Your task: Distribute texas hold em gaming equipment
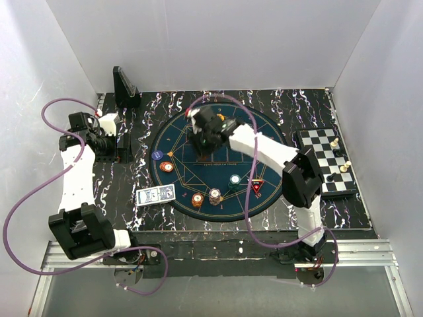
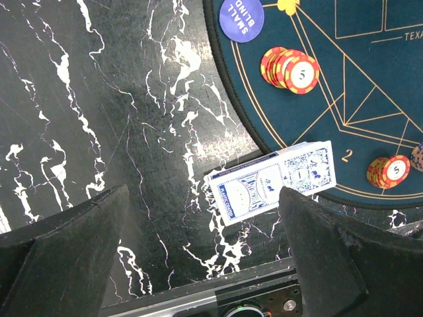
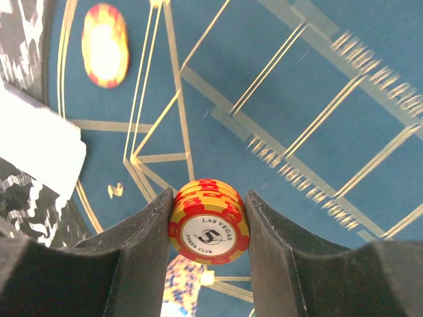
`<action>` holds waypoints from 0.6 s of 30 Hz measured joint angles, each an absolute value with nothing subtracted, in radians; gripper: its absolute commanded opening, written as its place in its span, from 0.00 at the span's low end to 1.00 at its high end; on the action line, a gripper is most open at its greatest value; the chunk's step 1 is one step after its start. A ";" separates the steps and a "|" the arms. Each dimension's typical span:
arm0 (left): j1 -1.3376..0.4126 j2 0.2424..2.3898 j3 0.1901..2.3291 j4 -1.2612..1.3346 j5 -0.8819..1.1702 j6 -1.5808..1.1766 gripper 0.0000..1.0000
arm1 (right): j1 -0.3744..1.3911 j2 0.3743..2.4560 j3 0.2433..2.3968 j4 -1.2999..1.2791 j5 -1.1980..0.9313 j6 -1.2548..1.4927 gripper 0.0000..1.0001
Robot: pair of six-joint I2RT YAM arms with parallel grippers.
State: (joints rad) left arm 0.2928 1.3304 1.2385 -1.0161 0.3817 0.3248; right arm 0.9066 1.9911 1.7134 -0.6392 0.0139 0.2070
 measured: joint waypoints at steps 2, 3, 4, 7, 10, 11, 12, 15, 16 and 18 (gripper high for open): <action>0.293 1.339 1.238 -1.016 0.384 0.330 0.98 | 0.830 2.007 1.811 -0.652 0.014 0.207 0.25; 0.292 1.346 1.238 -1.016 0.386 0.333 0.98 | 0.797 2.023 1.866 -0.651 0.015 0.207 0.24; 0.293 1.353 1.238 -1.016 0.391 0.336 0.98 | 0.767 2.045 1.924 -0.650 0.017 0.208 0.24; 0.293 1.374 1.238 -1.016 0.407 0.345 0.98 | 0.685 2.134 2.083 -0.647 0.030 0.216 0.23; 0.293 1.395 1.238 -1.016 0.428 0.358 0.98 | 0.616 2.253 2.200 -0.646 0.059 0.234 0.22; 0.293 1.402 1.238 -1.016 0.437 0.365 0.98 | 0.595 2.292 2.222 -0.649 0.067 0.241 0.22; 0.293 1.409 1.238 -1.016 0.445 0.371 0.98 | 0.579 2.320 2.230 -0.649 0.074 0.247 0.22; 0.292 1.433 1.238 -1.017 0.474 0.393 0.98 | 0.528 2.420 2.234 -0.661 0.091 0.270 0.25; 0.293 1.437 1.238 -1.017 0.481 0.397 0.98 | 0.516 2.442 2.234 -0.665 0.095 0.278 0.25; 0.293 1.454 1.239 -1.018 0.496 0.406 0.98 | 0.494 2.485 2.234 -0.676 0.099 0.289 0.26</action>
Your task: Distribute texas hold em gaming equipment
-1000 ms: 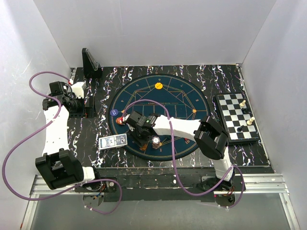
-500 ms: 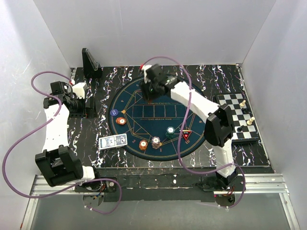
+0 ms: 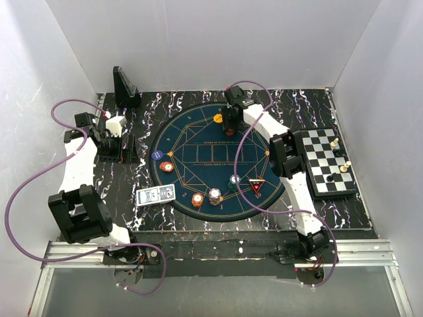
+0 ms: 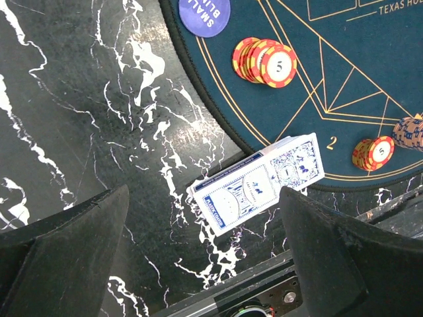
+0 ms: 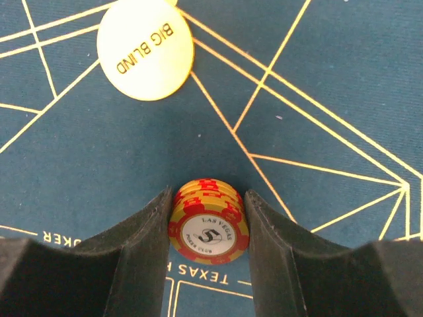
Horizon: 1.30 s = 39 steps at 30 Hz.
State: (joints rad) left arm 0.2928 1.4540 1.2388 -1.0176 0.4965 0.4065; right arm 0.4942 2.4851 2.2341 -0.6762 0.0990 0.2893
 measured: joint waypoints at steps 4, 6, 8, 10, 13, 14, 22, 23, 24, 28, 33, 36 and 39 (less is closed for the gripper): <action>0.293 1.489 1.239 -1.021 0.524 0.413 0.98 | 0.474 2.511 2.275 -0.678 0.091 0.308 0.27; 0.293 1.500 1.239 -1.020 0.532 0.413 0.98 | 0.469 2.539 2.325 -0.682 0.090 0.311 0.28; 0.292 1.501 1.239 -1.020 0.537 0.412 0.98 | 0.464 2.561 2.360 -0.678 0.089 0.313 0.30; 0.293 1.501 1.239 -1.019 0.541 0.412 0.98 | 0.460 2.568 2.363 -0.678 0.089 0.316 0.34; 0.293 1.501 1.239 -1.017 0.544 0.410 0.98 | 0.458 2.574 2.364 -0.679 0.086 0.319 0.45; 0.293 1.501 1.239 -1.016 0.544 0.409 0.98 | 0.458 2.574 2.368 -0.679 0.086 0.319 0.52; 0.293 1.498 1.239 -1.017 0.541 0.408 0.98 | 0.458 2.574 2.370 -0.672 0.063 0.339 0.84; 0.293 1.496 1.239 -1.017 0.539 0.408 0.98 | 0.459 2.574 2.370 -0.671 0.060 0.340 0.85; 0.293 1.493 1.239 -1.017 0.538 0.408 0.98 | 0.459 2.574 2.370 -0.670 0.057 0.342 0.85; 0.293 1.475 1.239 -1.017 0.533 0.407 0.98 | 0.459 2.558 2.349 -0.662 0.059 0.344 0.87; 0.293 1.441 1.240 -1.018 0.512 0.395 0.98 | 0.467 2.442 2.241 -0.688 0.069 0.344 0.89; 0.293 1.420 1.241 -1.021 0.476 0.388 0.98 | 0.485 2.296 2.135 -0.699 0.079 0.344 0.89; 0.293 1.401 1.241 -1.027 0.440 0.386 0.98 | 0.547 2.109 1.987 -0.686 0.087 0.333 0.89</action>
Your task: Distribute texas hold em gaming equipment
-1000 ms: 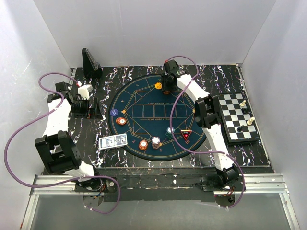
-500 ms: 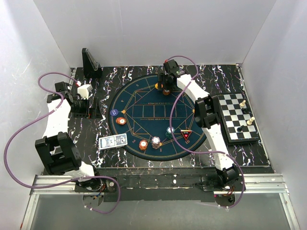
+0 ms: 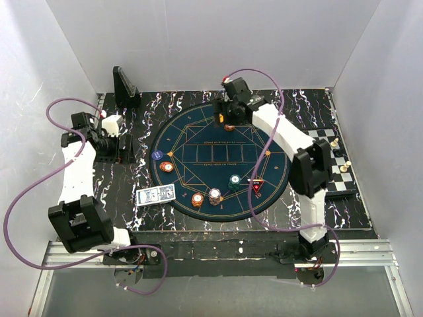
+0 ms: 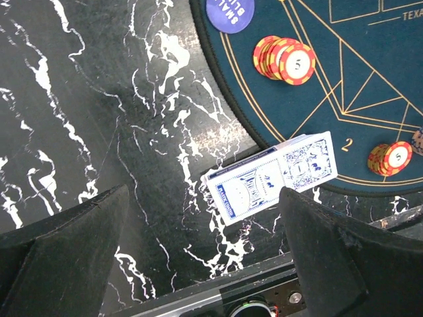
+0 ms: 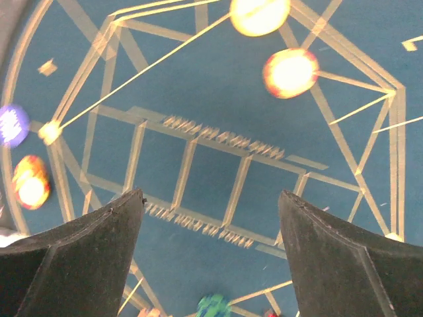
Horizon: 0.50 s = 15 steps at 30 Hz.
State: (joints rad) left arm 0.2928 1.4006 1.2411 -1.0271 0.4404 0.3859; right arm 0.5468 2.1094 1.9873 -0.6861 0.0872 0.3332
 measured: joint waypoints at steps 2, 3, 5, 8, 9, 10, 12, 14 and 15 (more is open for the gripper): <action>0.293 1.383 1.241 -1.032 0.413 0.385 0.98 | 0.621 1.999 1.893 -0.664 0.081 0.311 0.89; 0.293 1.372 1.241 -1.034 0.400 0.385 0.98 | 0.670 1.957 1.851 -0.654 0.074 0.300 0.89; 0.293 1.348 1.241 -1.037 0.385 0.385 0.98 | 0.775 1.905 1.788 -0.641 0.052 0.274 0.90; 0.293 1.317 1.242 -1.051 0.374 0.385 0.98 | 0.918 1.891 1.710 -0.619 0.005 0.250 0.90; 0.293 1.312 1.243 -1.057 0.373 0.384 0.98 | 0.959 1.894 1.682 -0.615 -0.012 0.245 0.90; 0.293 1.309 1.246 -1.063 0.372 0.384 0.98 | 0.992 1.901 1.657 -0.619 -0.028 0.240 0.91; 0.293 1.309 1.247 -1.073 0.372 0.382 0.98 | 1.034 1.920 1.625 -0.629 -0.048 0.236 0.91; 0.293 1.309 1.247 -1.079 0.372 0.382 0.98 | 1.050 1.939 1.612 -0.638 -0.056 0.233 0.91; 0.293 1.309 1.248 -1.083 0.372 0.382 0.98 | 1.054 1.945 1.612 -0.642 -0.056 0.233 0.91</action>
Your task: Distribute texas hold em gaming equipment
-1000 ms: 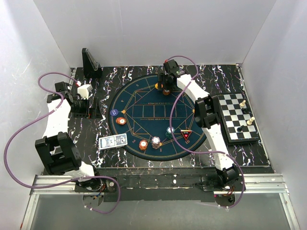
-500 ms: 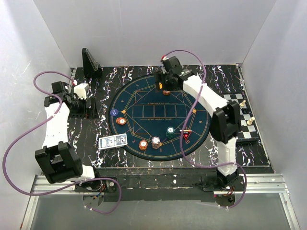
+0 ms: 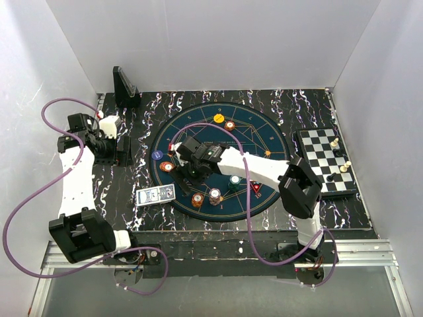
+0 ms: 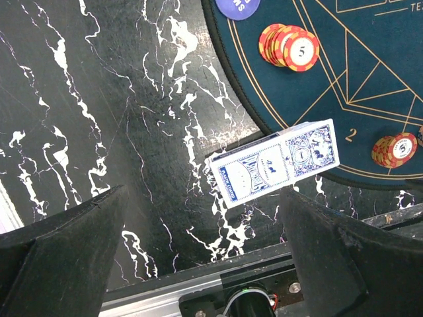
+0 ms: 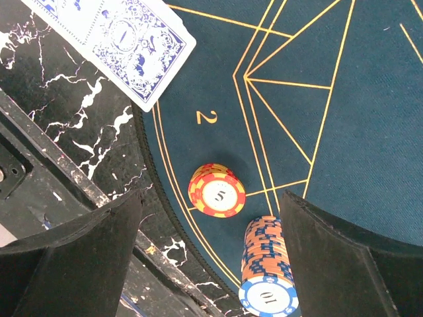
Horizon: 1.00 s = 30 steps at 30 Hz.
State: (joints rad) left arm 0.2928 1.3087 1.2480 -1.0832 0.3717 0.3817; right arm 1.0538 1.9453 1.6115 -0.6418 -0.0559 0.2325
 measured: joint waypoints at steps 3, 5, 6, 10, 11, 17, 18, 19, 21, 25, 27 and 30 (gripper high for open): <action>0.293 1.309 1.252 -1.093 0.372 0.382 0.98 | 1.066 1.958 1.612 -0.646 -0.049 0.232 0.92; 0.293 1.308 1.252 -1.095 0.372 0.382 0.98 | 1.073 1.972 1.612 -0.647 -0.048 0.232 0.92; 0.293 1.307 1.252 -1.096 0.371 0.382 0.98 | 1.076 1.983 1.612 -0.647 -0.048 0.233 0.92; 0.293 1.305 1.252 -1.099 0.369 0.382 0.98 | 1.084 2.043 1.612 -0.648 -0.049 0.233 0.92; 0.293 1.305 1.253 -1.099 0.366 0.382 0.98 | 1.087 2.057 1.612 -0.648 -0.049 0.234 0.92; 0.293 1.305 1.260 -1.099 0.358 0.382 0.98 | 1.089 2.096 1.612 -0.649 -0.047 0.239 0.89; 0.293 1.305 1.260 -1.099 0.357 0.382 0.98 | 1.089 2.096 1.612 -0.649 -0.045 0.240 0.88; 0.293 1.305 1.260 -1.099 0.357 0.382 0.98 | 1.089 2.096 1.612 -0.649 -0.045 0.240 0.87; 0.293 1.305 1.260 -1.099 0.356 0.382 0.98 | 1.089 2.096 1.612 -0.649 -0.041 0.241 0.86; 0.293 1.305 1.263 -1.099 0.355 0.382 0.98 | 1.090 2.093 1.605 -0.649 -0.032 0.245 0.84; 0.293 1.305 1.265 -1.099 0.355 0.382 0.98 | 1.092 2.092 1.601 -0.648 -0.028 0.251 0.83; 0.293 1.305 1.270 -1.099 0.355 0.382 0.98 | 1.094 2.080 1.584 -0.650 -0.022 0.258 0.81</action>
